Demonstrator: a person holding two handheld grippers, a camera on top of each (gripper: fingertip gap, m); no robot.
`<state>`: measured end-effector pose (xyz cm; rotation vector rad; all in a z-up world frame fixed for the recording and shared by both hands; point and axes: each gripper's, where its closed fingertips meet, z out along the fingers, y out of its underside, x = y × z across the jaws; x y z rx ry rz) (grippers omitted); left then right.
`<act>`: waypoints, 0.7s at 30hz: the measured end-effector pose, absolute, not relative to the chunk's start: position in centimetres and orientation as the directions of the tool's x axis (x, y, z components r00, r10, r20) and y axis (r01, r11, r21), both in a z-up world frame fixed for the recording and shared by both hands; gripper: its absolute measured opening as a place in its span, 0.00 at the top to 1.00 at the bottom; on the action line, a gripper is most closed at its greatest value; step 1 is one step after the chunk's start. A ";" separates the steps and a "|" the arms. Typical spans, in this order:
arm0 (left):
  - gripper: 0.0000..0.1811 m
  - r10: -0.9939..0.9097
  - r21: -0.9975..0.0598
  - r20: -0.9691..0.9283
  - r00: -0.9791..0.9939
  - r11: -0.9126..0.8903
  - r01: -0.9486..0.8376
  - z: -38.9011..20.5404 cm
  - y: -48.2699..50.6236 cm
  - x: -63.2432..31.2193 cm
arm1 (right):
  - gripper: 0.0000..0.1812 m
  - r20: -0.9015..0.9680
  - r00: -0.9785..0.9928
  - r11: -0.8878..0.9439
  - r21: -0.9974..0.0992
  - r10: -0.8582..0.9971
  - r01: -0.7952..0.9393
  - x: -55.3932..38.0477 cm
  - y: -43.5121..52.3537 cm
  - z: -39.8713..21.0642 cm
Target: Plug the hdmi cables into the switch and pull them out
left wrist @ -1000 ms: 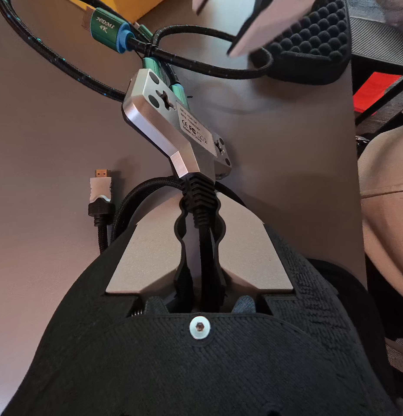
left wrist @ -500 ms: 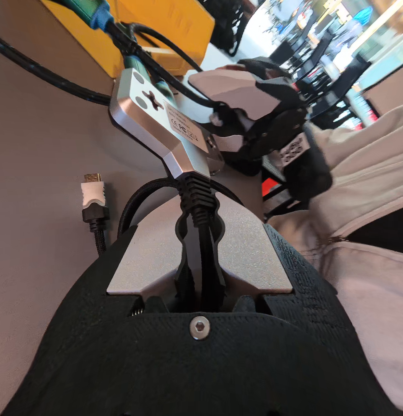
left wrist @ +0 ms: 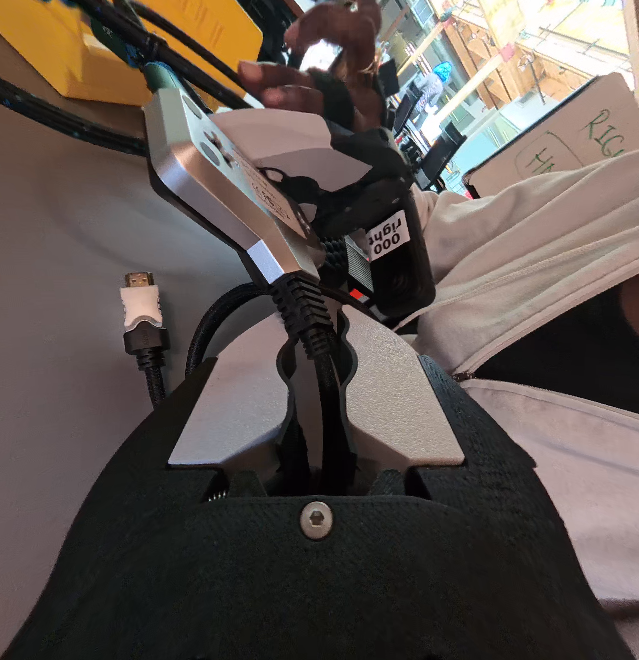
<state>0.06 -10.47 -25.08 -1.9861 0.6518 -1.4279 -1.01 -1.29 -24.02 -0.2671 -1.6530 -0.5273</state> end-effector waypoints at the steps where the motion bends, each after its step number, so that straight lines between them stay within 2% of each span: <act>1: 0.89 -0.691 -0.713 0.659 0.298 -0.699 -0.044 -25.0 -10.5 0.0 | 0.91 0.980 -0.163 0.870 0.179 -0.116 0.460 -1.0 -1.3 -24.0; 2: 0.89 -0.698 -0.719 0.653 0.295 -0.693 -0.047 -25.0 -10.5 0.0 | 0.92 0.985 -0.137 0.872 0.160 -0.108 0.463 -0.9 -1.3 -23.7; 5: 0.86 -0.721 -0.754 0.584 0.373 -0.652 -0.080 -25.1 -9.9 -0.3 | 0.92 0.981 -0.129 0.858 0.191 -0.147 0.477 -0.5 -1.3 -22.9; 9: 0.60 -0.687 -0.878 0.231 0.689 -0.452 -0.156 -23.6 -6.4 -2.5 | 0.93 0.978 -0.195 0.849 0.161 -0.070 0.503 -0.2 -0.8 -23.1; 10: 0.59 -0.687 -0.902 0.131 0.714 -0.381 -0.202 -22.8 -6.1 -2.4 | 0.93 0.977 -0.209 0.846 0.143 -0.038 0.514 -0.1 -0.8 -23.1; 12: 0.58 -0.702 -0.884 -0.034 0.711 -0.311 -0.349 -23.0 -6.3 -1.5 | 0.93 0.968 -0.245 0.828 0.098 0.049 0.552 0.0 -0.6 -23.6; 15: 0.64 -0.695 -0.764 -0.165 0.700 -0.359 -0.536 -25.6 -6.6 -1.3 | 0.93 0.958 -0.271 0.796 0.091 0.093 0.598 0.1 -0.4 -23.8; 19: 0.78 -0.632 -0.777 -0.154 0.760 -0.397 -0.488 -25.9 -5.8 -1.1 | 0.93 0.964 -0.252 0.783 0.091 0.086 0.615 0.4 -0.4 -23.1; 21: 0.78 -0.631 -0.799 -0.142 0.763 -0.382 -0.465 -25.8 -5.7 -0.8 | 0.93 0.964 -0.248 0.787 0.080 0.095 0.612 0.6 -0.3 -23.1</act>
